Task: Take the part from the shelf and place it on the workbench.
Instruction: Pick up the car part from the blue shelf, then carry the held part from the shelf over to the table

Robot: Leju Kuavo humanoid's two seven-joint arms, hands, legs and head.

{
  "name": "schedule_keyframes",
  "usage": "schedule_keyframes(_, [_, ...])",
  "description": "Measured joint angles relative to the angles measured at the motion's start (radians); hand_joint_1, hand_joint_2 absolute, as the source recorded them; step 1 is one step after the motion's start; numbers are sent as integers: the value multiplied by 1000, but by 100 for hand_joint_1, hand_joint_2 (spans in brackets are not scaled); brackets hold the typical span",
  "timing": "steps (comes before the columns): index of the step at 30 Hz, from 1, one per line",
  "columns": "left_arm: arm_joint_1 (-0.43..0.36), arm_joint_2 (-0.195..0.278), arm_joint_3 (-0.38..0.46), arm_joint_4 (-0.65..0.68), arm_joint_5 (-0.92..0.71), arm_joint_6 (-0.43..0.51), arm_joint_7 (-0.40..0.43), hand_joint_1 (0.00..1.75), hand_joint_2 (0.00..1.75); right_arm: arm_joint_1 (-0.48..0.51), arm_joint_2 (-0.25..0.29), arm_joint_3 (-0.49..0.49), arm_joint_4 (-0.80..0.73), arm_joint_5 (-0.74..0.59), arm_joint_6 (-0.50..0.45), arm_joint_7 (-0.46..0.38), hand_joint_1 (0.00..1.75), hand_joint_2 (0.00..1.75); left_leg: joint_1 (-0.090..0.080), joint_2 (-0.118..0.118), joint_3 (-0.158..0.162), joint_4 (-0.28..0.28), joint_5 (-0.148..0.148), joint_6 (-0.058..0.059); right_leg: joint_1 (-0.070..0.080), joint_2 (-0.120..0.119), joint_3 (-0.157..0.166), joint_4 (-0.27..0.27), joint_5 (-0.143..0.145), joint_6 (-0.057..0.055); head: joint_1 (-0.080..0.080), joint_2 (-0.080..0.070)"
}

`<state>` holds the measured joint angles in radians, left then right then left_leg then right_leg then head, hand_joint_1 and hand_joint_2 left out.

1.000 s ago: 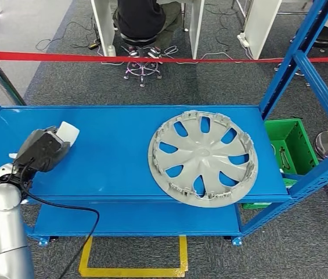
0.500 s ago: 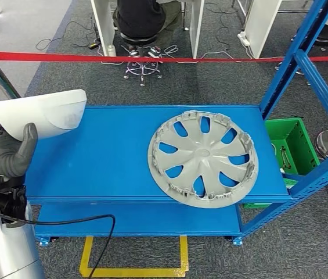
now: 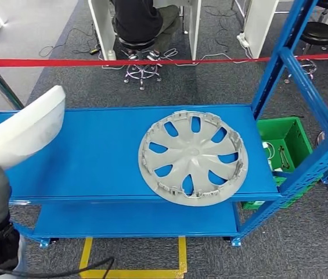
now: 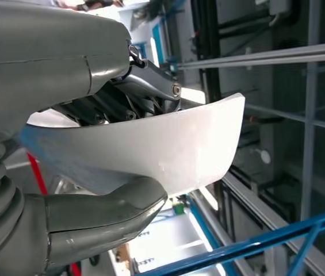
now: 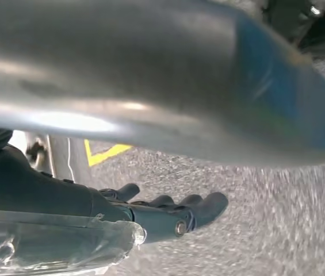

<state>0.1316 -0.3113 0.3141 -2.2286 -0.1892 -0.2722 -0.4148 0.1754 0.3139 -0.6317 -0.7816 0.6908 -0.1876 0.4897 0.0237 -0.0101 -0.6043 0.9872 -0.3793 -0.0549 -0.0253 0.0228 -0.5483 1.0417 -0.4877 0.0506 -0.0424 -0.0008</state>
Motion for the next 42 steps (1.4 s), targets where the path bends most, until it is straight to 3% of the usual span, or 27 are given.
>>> schedule_keyframes(2, [34, -4, 1, -17, 4, 10, -4, 175, 175, 9, 0, 32, -3, 0, -1, 2, 0, 0, 3, 0, -7, 6, -8, -9, 1, -3, -13, 5, 9, -20, -2, 0])
schedule_keyframes(4, [53, -8, 1, -31, 6, 14, -6, 175, 175, 12, 1, 52, -7, 3, -1, 2, 0, 0, 2, 2, -38, 78, -75, -13, 2, -7, -31, 5, 25, -38, -5, 0])
schedule_keyframes(6, [67, -11, 1, -44, 3, 21, -8, 175, 175, 16, 1, 67, -12, 4, -2, 2, 0, 0, 0, 3, -83, 211, -166, -12, 6, -11, -55, 5, 42, -47, -8, 0])
schedule_keyframes(8, [84, -14, -1, -58, -1, 28, -9, 175, 175, 19, 1, 77, -16, -6, -10, 2, 0, 0, -2, 3, -89, 281, -206, -7, 11, -14, -78, 5, 59, -48, -9, 0])
schedule_keyframes(9, [92, -16, -2, -65, -4, 30, -8, 175, 175, 20, 1, 81, -17, -12, -16, 2, 0, 0, -4, 3, -66, 266, -201, -3, 12, -14, -89, 5, 67, -48, -9, 0])
schedule_keyframes(12, [103, -19, -9, -87, -11, 36, -4, 175, 175, 29, 2, 100, -36, 1, -23, -7, 0, 0, -14, 3, 82, 70, -153, 15, 16, -14, -115, 6, 95, -40, -9, 0])
schedule_keyframes(13, [104, -20, -12, -93, -13, 37, -1, 175, 175, 32, 3, 105, -45, 1, -11, -6, 0, 0, -18, 4, 115, 17, -144, 19, 17, -15, -120, 5, 105, -34, -9, 0])
schedule_keyframes(14, [105, -20, -14, -97, -14, 38, 3, 175, 175, 34, 3, 109, -51, -10, 7, 0, 0, 0, -22, 4, 129, -9, -141, 23, 17, -16, -122, 1, 114, -28, -9, 0])
schedule_keyframes(16, [105, -21, -18, -102, -18, 37, 13, 175, 175, 38, 3, 113, -53, -36, 49, 2, 0, 0, -26, 5, 121, -15, -125, 34, 14, -17, -123, -12, 133, -14, -9, 0])
schedule_keyframes(17, [104, -22, -21, -103, -20, 35, 17, 175, 175, 39, 3, 117, -51, -44, 64, -8, 0, 0, -25, 6, 116, -17, -115, 40, 12, -18, -125, -12, 131, -8, -8, 0])
schedule_keyframes(18, [103, -22, -23, -104, -22, 32, 20, 175, 175, 40, 4, 120, -47, -48, 75, -22, 0, 0, -24, 8, 109, -20, -104, 47, 12, -18, -131, 3, 109, -3, -7, 0])
schedule_keyframes(21, [103, -22, -27, -104, -23, 26, 23, 175, 175, 38, 3, 125, -27, -64, 91, -54, 0, 0, -22, 13, 76, -21, -72, 58, 11, -18, -170, 159, -38, 7, -3, 0])
schedule_keyframes(22, [103, -22, -28, -104, -23, 25, 23, 175, 175, 37, 3, 125, -20, -68, 94, -58, 0, 0, -22, 13, 63, -21, -60, 58, 11, -18, -177, 219, -71, 9, -2, 0])
schedule_keyframes(23, [103, -22, -28, -104, -23, 25, 23, 175, 175, 36, 3, 126, -13, -71, 95, -60, 0, 0, -23, 13, 49, -20, -49, 58, 12, -18, -172, 256, -79, 10, -2, 0])
schedule_keyframes(24, [103, -22, -28, -104, -23, 25, 23, 175, 175, 36, 3, 126, -9, -72, 96, -61, 0, 0, -23, 13, 34, -20, -37, 56, 12, -18, -151, 260, -65, 10, -1, 0])
schedule_keyframes(26, [103, -22, -28, -104, -23, 25, 23, 175, 175, 35, 3, 126, -4, -73, 96, -62, 0, 0, -23, 13, 8, -18, -16, 50, 11, -18, -57, 167, -20, 7, -1, 0])
schedule_keyframes(28, [102, -22, -28, -106, -23, 25, 23, 175, 175, 34, 3, 128, -1, -74, 96, -64, 0, 0, -25, 12, -8, -14, 2, 40, 13, -17, 50, 24, -24, 2, -3, 0])
schedule_keyframes(30, [102, -21, -30, -107, -24, 25, 23, 175, 175, 33, 3, 130, 2, -75, 96, -65, 0, 0, -26, 11, -13, -14, 18, 28, 18, -15, 85, -41, -42, -8, -2, 0])
schedule_keyframes(32, [102, -21, -32, -107, -24, 25, 23, 175, 175, 33, 4, 130, 7, -76, 96, -65, 0, 0, -22, 11, -16, -14, 25, 17, 20, -17, 68, -43, -30, -26, 0, 0])
schedule_keyframes(33, [102, -20, -33, -107, -24, 25, 23, 175, 175, 33, 4, 130, 9, -76, 96, -65, 0, 0, -20, 11, -22, -3, 5, 10, 19, -19, 59, -43, -20, -35, -2, 0])
schedule_keyframes(34, [102, -20, -33, -107, -24, 26, 23, 175, 175, 33, 4, 130, 10, -76, 96, -65, 0, 0, -18, 11, -33, 27, -34, 5, 18, -21, 47, -44, -8, -43, -4, 0])
schedule_keyframes(36, [102, -20, -33, -107, -24, 26, 23, 175, 175, 32, 4, 130, 12, -77, 96, -65, 0, 0, -17, 11, -65, 142, -143, -4, 17, -24, 20, -44, 16, -51, -8, 0])
schedule_keyframes(37, [102, -20, -32, -107, -24, 26, 23, 175, 175, 32, 4, 130, 13, -77, 96, -65, 0, 0, -17, 11, -79, 208, -181, -6, 17, -25, 3, -43, 30, -51, -9, 0])
schedule_keyframes(38, [102, -20, -32, -107, -24, 26, 23, 175, 175, 32, 4, 130, 13, -77, 96, -65, 0, 0, -17, 11, -83, 257, -194, -8, 17, -25, -13, -42, 43, -50, -9, 0])
schedule_keyframes(39, [102, -20, -32, -107, -24, 26, 23, 175, 175, 32, 4, 130, 14, -77, 96, -65, 0, 0, -17, 11, -73, 276, -184, -8, 17, -26, -30, -41, 56, -48, -9, 0])
schedule_keyframes(40, [102, -20, -33, -107, -24, 26, 23, 175, 175, 32, 4, 130, 15, -77, 96, -65, 0, 0, -17, 11, -46, 260, -158, -7, 16, -26, -45, -41, 68, -45, -8, 0])
schedule_keyframes(42, [102, -20, -34, -107, -24, 26, 23, 175, 175, 32, 4, 130, 16, -77, 96, -65, 0, 0, -17, 10, 57, 138, -116, -4, 17, -25, -69, -39, 89, -38, -9, 0])
